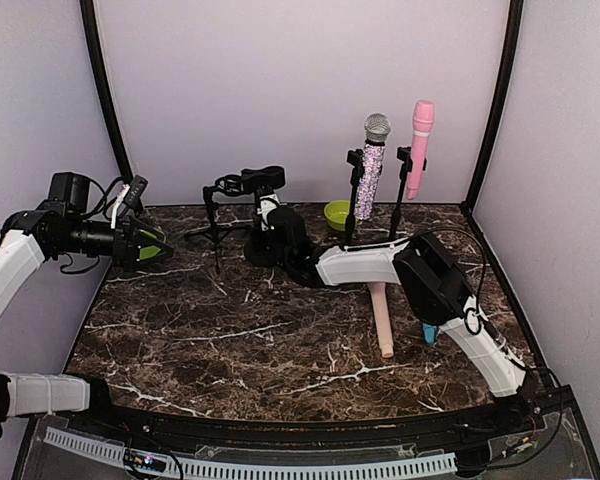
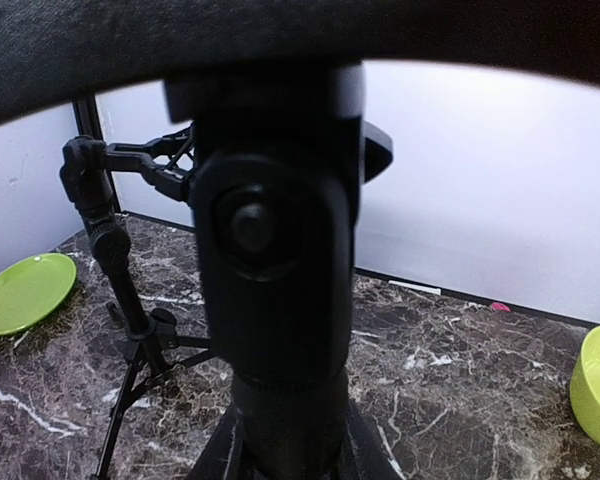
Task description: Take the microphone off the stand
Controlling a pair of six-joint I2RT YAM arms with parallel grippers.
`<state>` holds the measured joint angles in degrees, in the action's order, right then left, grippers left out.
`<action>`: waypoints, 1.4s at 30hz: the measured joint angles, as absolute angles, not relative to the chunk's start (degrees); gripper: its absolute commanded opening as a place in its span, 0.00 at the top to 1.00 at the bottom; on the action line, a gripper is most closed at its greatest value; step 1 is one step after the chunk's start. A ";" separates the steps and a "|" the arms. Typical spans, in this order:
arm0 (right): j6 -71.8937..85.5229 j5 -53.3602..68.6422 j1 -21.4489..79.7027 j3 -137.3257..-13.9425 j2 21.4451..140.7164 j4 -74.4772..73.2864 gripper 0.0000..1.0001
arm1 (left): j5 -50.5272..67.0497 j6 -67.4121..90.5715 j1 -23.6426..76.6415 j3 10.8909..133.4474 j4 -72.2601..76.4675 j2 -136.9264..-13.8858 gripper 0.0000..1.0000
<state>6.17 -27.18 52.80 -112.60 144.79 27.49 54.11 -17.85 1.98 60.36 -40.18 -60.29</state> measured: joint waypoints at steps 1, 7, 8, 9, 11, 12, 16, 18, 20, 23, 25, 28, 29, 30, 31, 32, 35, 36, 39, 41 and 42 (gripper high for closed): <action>6.00 -27.03 52.51 -113.78 145.69 27.53 1.00 | 54.17 -17.87 1.98 60.36 -40.18 -60.31 0.01; 4.10 -26.81 51.68 -116.03 149.25 27.81 1.00 | 54.35 -17.82 1.98 60.40 -39.94 -60.31 0.01; 3.77 -26.83 51.59 -116.03 149.58 27.73 1.00 | 54.46 -17.78 1.98 60.40 -39.75 -60.31 0.01; 3.66 -26.85 51.57 -116.03 149.82 28.25 1.00 | 54.57 -17.69 1.98 60.40 -39.51 -60.31 0.01; 3.46 -26.81 51.57 -116.03 149.82 28.36 0.85 | 54.76 -17.47 1.98 60.40 -39.16 -60.31 0.01; 3.46 -26.83 51.57 -116.01 149.82 28.38 0.73 | 54.92 -17.39 1.98 60.42 -39.05 -60.31 0.01; 3.62 -26.76 51.57 -115.50 149.80 29.34 0.28 | 55.18 -17.65 1.98 60.93 -39.22 -60.31 0.01; 4.03 -26.76 51.57 -115.09 149.69 30.41 0.15 | 55.16 -18.22 1.98 61.06 -39.88 -60.40 0.01; 4.29 -26.76 51.57 -113.93 149.14 30.72 0.09 | 54.94 -19.05 1.98 61.65 -41.52 -60.90 0.01; 4.86 -26.61 51.57 -111.15 147.35 30.24 0.04 | 54.28 -19.70 1.96 63.05 -43.40 -61.93 0.01; 5.08 -26.55 51.68 -107.92 144.88 29.91 0.02 | 53.74 -19.66 1.76 63.77 -44.05 -62.24 0.01; 5.37 -26.61 51.92 -101.78 139.59 30.06 0.01 | 53.15 -19.03 1.65 64.79 -44.82 -62.48 0.01; 5.50 -26.59 52.01 -99.72 137.73 30.13 0.02 | 52.99 -18.76 1.65 65.25 -45.15 -62.63 0.01; 5.89 -26.61 52.16 -96.97 135.17 30.33 0.02 | 52.88 -18.46 1.65 65.69 -45.43 -62.87 0.01; 6.22 -26.63 52.38 -94.85 133.08 30.39 0.02 | 52.80 -18.17 1.61 66.46 -46.04 -63.24 0.01; 6.79 -26.70 52.84 -91.68 130.04 30.59 0.02 | 52.58 -17.93 1.61 67.16 -46.44 -63.61 0.01; 8.71 -27.59 55.05 -84.12 122.72 30.89 0.04 | 51.18 -17.47 1.56 70.13 -47.88 -64.73 0.01; 9.67 -28.10 56.25 -81.03 119.98 30.83 0.04 | 50.57 -17.34 1.54 71.35 -48.29 -65.01 0.01; 13.17 -28.86 60.12 -72.16 112.25 29.47 0.06 | 48.75 -17.19 1.48 74.98 -49.47 -65.23 0.01; 15.92 -29.41 62.74 -66.02 106.50 27.27 0.07 | 47.90 -17.61 1.43 76.90 -50.46 -65.23 0.01; 17.30 -29.63 63.68 -62.94 103.44 25.96 0.08 | 47.27 -17.93 1.43 77.69 -51.27 -65.34 0.01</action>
